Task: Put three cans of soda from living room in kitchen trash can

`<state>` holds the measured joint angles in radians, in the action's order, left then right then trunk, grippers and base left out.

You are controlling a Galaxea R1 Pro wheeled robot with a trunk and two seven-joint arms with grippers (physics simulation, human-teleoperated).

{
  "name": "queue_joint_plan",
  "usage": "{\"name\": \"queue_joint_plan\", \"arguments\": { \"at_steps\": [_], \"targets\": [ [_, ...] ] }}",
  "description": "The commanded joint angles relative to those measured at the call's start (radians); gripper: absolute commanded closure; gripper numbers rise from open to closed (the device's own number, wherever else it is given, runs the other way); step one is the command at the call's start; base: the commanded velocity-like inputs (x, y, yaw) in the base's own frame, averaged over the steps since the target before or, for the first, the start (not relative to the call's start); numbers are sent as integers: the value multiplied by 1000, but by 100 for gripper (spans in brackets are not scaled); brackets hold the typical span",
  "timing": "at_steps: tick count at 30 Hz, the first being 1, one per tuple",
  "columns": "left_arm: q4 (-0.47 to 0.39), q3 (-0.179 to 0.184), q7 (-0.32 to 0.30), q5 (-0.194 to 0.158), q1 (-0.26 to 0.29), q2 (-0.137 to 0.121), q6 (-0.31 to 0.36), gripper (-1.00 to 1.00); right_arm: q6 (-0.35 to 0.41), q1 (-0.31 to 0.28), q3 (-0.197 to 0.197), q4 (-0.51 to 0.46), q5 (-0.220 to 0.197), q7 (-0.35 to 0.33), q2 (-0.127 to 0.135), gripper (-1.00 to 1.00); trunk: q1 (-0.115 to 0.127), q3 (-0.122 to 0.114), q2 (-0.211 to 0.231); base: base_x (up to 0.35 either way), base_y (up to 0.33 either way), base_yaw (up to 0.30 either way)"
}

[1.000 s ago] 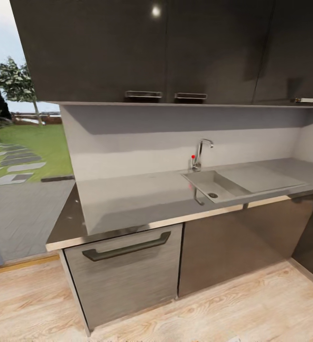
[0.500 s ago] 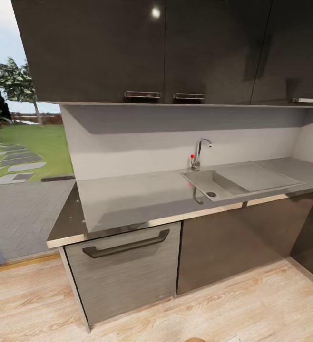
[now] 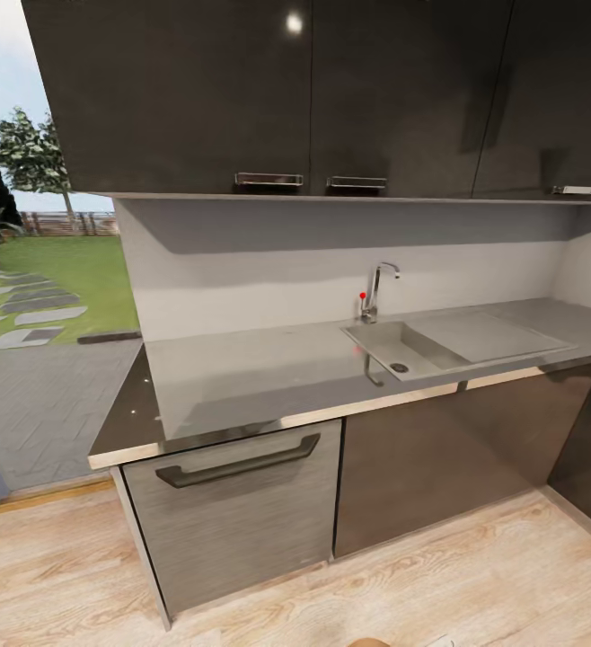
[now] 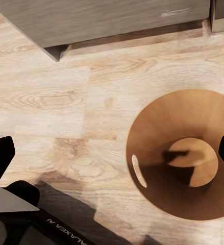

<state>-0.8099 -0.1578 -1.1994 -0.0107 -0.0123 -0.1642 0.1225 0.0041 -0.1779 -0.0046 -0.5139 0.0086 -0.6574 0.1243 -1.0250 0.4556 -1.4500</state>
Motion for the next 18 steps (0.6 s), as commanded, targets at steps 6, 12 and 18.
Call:
{"name": "queue_joint_plan", "arguments": {
  "at_steps": [6, 12, 18],
  "targets": [
    [-17, 0, 3, -10, -2, 19, 0, -100, -18, -28, -2, 8, -1, 10, -5, -100, 0, 0, 0, 0, 0, 0],
    [-17, 0, 3, -10, -2, 19, 0, -100, -18, -40, -2, 8, -1, 10, -5, -100, 0, 0, 0, 0, 0, 0],
    [-17, 0, 3, -10, -2, 19, 0, -100, -18, -40, -2, 8, -1, 10, -5, -100, 0, 0, 0, 0, 0, 0]
  ]
}}
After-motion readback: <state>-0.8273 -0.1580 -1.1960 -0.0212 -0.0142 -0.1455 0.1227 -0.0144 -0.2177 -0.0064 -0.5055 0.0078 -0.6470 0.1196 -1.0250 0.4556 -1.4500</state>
